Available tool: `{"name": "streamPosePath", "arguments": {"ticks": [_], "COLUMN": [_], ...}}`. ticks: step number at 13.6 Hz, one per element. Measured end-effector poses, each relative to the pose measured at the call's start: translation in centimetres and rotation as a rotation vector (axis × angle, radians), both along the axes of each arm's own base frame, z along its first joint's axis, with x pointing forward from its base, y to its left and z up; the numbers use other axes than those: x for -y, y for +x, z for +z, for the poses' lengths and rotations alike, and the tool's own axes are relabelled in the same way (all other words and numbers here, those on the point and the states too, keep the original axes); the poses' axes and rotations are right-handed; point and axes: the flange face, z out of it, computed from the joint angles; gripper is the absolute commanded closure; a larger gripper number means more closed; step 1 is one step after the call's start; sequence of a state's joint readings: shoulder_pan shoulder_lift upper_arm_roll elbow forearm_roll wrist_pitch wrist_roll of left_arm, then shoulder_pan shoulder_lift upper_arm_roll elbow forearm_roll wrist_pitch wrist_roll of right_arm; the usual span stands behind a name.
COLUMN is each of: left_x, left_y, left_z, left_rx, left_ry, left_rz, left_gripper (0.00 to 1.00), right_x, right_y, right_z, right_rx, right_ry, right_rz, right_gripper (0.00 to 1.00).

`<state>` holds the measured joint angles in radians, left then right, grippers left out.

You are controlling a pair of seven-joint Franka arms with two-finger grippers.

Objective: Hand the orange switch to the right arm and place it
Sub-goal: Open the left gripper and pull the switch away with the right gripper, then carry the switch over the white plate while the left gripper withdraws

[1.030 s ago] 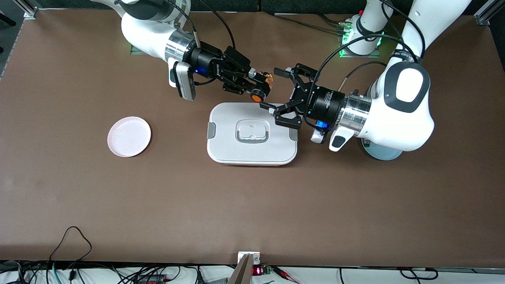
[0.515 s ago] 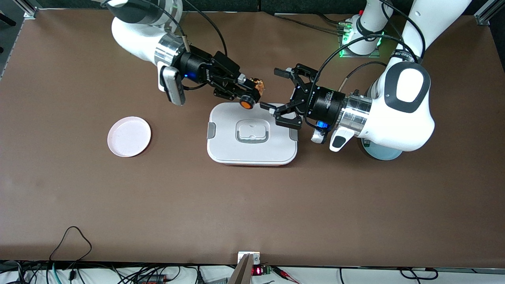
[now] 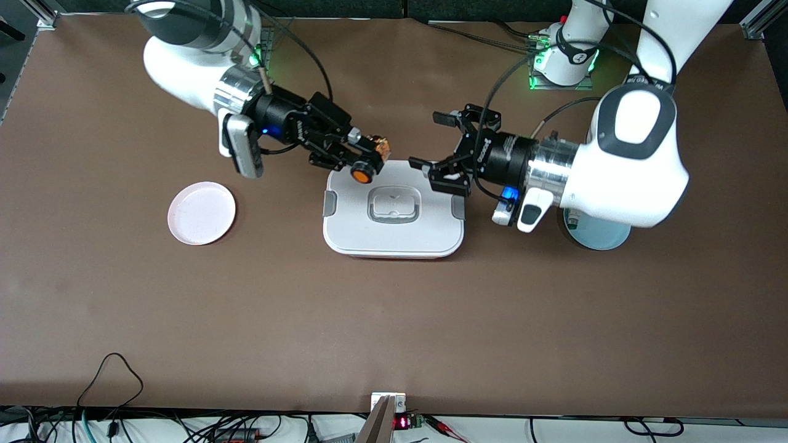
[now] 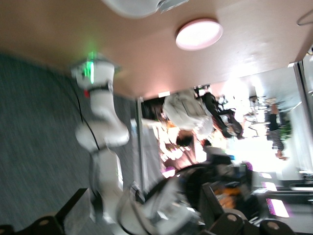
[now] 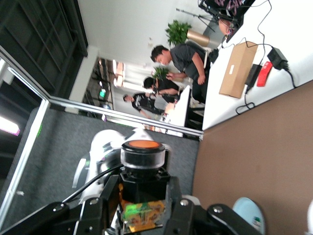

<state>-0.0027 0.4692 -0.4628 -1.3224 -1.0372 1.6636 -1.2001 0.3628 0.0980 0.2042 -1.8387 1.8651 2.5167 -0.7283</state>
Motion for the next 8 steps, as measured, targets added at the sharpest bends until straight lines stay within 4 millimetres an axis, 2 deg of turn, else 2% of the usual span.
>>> {"name": "streamPosePath", "arguments": {"ticks": [2,4,8], "left_x": [0.7,0.5,-1.5], "left_y": [-2.0,-3.2,-3.3], "left_z": [1.9,2.8,1.9], "left_rx": [0.240,0.442,0.730], "left_ry": [0.060,0.097,0.173], "left_rz": [-0.124,-0.254,-0.501], "left_gripper": [0.01,0.01,0.01], "right_x": [2.4,4.7,9.3], "right_y": [1.5,2.7,4.1], "right_z": [0.2,0.2,-0.5], "right_rx": [0.003,-0.006,-0.072], "right_ry": [-0.067,-0.142,-0.332], "right_rz": [0.055,0.106,0.178], "right_gripper": [1.00,1.00,1.00]}}
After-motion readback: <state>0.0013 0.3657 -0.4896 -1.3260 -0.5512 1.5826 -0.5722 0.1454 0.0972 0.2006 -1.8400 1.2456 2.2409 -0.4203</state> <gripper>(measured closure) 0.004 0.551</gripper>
